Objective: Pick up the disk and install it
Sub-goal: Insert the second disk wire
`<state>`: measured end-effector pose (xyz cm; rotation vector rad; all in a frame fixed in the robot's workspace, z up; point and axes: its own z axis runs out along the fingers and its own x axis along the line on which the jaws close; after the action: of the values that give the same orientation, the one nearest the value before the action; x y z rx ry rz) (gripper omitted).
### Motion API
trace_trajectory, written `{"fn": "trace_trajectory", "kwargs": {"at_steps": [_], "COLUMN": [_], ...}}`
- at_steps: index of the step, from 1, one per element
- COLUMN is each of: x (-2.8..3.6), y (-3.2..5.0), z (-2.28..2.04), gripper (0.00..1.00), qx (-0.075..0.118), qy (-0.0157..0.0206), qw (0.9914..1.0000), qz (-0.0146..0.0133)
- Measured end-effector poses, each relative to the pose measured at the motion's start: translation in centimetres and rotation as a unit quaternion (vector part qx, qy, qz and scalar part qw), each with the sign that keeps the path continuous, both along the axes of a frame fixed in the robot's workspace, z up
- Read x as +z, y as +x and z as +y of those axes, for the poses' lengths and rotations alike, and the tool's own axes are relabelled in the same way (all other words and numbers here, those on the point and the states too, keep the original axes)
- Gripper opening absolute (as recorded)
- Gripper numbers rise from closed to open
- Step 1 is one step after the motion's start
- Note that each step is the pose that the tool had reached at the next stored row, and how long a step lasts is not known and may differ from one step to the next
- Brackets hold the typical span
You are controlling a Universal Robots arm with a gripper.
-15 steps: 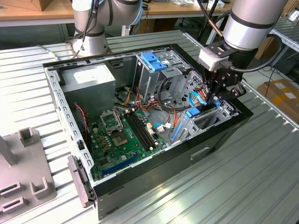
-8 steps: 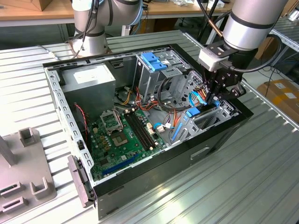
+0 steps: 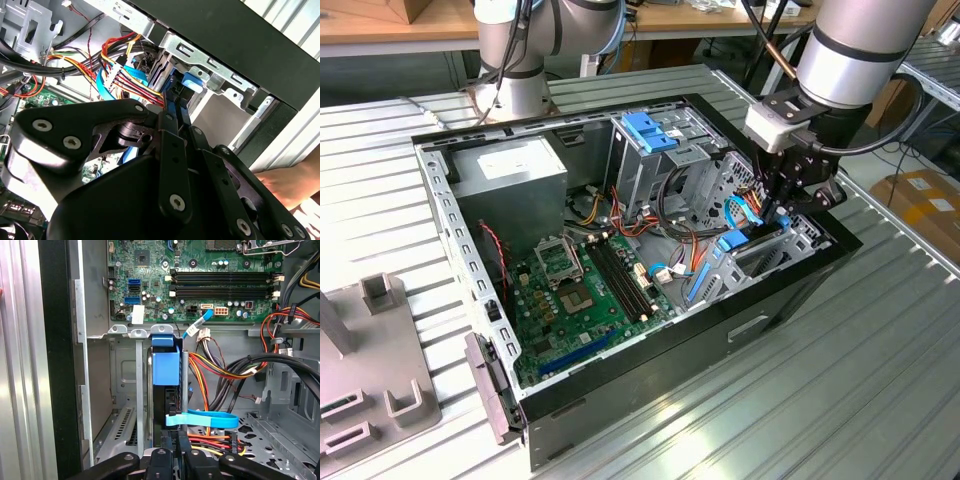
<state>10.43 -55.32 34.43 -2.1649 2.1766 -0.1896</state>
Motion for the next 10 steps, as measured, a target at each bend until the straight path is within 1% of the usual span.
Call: {"fn": "trace_trajectory", "kwargs": {"at_steps": [8, 10], "x": [-0.04, -0.13], "y": [0.0, 0.0], "z": [0.0, 0.0], "gripper": [0.16, 0.16], "qx": [0.0, 0.0], "qy": [0.0, 0.0001], "qw": [1.0, 1.0], "qz": [0.0, 0.0]}}
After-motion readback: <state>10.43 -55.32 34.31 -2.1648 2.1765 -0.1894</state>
